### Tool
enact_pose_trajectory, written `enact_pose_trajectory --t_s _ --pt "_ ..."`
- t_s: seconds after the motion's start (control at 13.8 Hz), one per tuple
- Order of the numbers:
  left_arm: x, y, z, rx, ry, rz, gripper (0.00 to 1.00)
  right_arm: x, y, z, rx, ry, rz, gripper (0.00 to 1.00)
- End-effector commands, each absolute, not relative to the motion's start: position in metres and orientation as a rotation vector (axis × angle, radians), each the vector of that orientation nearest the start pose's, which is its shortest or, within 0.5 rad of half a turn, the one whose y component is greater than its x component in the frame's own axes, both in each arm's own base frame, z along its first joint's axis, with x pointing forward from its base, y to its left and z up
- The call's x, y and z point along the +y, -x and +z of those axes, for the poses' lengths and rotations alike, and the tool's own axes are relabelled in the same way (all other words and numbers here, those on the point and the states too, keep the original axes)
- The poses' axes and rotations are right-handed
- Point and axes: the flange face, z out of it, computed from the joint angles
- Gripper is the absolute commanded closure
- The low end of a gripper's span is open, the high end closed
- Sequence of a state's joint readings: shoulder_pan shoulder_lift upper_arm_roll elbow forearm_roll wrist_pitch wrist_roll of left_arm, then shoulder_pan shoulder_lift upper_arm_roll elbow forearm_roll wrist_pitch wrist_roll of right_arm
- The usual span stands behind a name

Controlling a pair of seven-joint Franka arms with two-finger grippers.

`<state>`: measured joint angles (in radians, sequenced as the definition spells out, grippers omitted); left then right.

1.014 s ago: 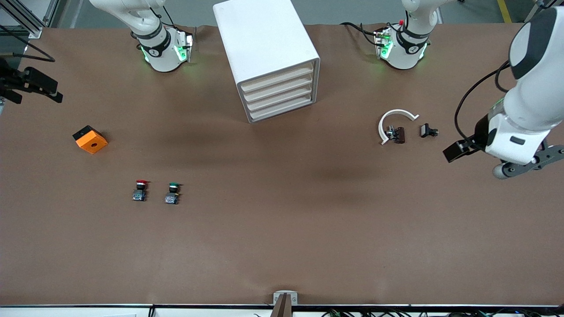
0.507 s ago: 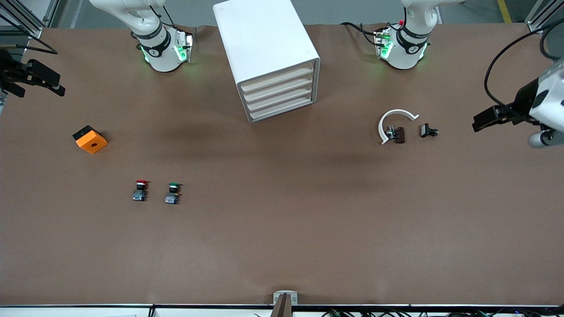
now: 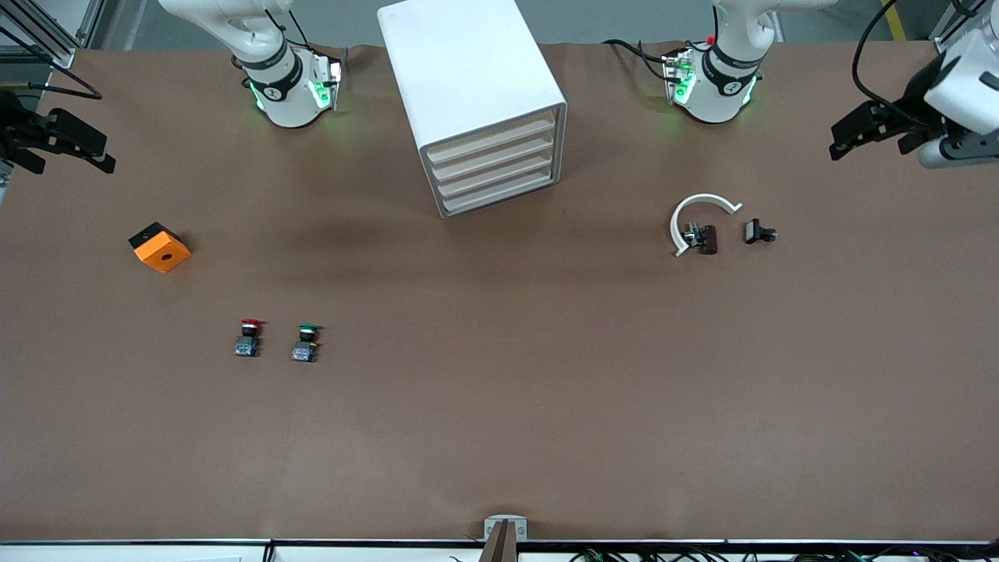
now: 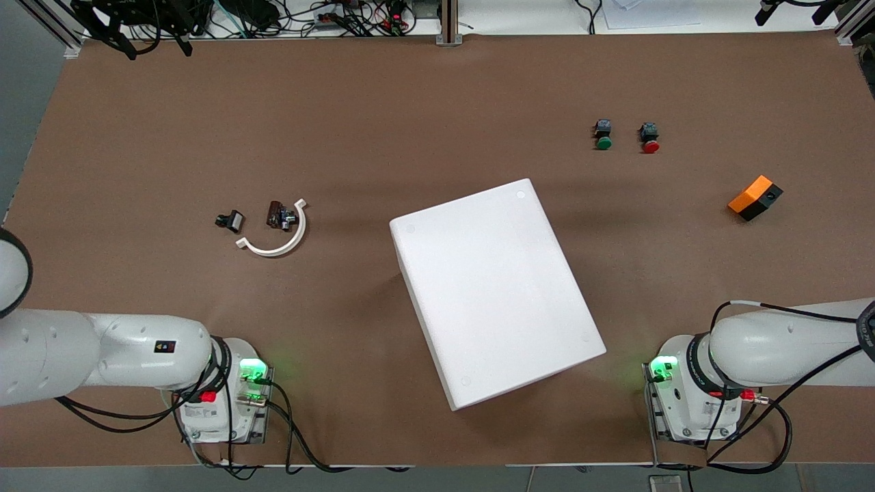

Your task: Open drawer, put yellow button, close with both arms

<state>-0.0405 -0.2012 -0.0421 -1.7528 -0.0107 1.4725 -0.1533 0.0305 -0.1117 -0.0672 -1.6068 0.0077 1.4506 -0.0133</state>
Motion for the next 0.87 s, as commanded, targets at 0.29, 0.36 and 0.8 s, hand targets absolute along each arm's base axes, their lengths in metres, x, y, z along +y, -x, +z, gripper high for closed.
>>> enact_pose_trajectory --t_s 0.29,0.36,0.8 --pt "-0.055 -0.471 0.636 -0.053 3.127 0.083 0.0 -0.023 -0.503 0.664 0.098 3.103 0.007 0.0" --pt "-0.055 -0.473 0.639 -0.055 3.127 0.075 0.0 -0.022 -0.503 0.665 0.095 3.103 0.002 0.0" --pt "-0.052 -0.489 0.644 -0.063 3.103 0.063 0.0 -0.022 -0.503 0.665 0.093 3.105 0.002 0.0"
